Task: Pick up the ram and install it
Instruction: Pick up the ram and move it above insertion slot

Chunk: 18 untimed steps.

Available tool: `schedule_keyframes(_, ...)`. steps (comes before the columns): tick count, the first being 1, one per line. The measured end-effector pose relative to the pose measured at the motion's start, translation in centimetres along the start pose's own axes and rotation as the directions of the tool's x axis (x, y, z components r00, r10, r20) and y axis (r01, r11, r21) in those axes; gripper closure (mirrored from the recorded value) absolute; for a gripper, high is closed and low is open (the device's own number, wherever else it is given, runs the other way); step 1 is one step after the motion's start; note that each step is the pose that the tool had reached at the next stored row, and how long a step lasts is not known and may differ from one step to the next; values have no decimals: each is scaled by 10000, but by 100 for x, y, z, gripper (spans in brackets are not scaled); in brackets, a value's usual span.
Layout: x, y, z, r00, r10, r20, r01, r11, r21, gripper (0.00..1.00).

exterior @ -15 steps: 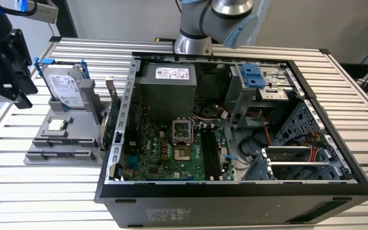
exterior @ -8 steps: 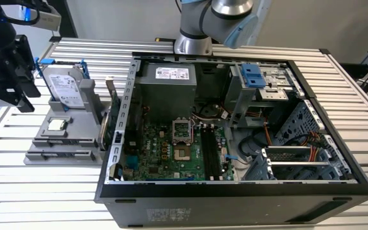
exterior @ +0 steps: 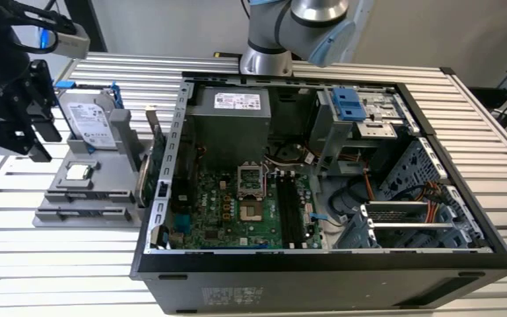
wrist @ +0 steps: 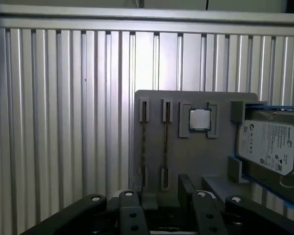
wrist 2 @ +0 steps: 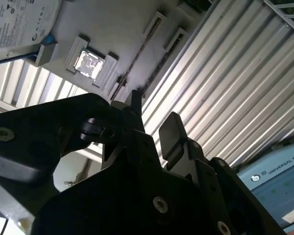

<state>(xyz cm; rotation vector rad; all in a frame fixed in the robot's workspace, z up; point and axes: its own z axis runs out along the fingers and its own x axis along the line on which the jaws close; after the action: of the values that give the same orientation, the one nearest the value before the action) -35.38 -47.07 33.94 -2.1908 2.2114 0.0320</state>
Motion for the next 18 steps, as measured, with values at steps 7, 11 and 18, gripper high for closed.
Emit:
schedule_keyframes(7,3,0,86,10000,30,-79,-30,10000,8,0)
schedule_keyframes(11,7,1,157,10000,42,-79,-42,10000,9,0)
schedule_keyframes(18,13,2,285,10000,55,-80,-55,10000,7,0)
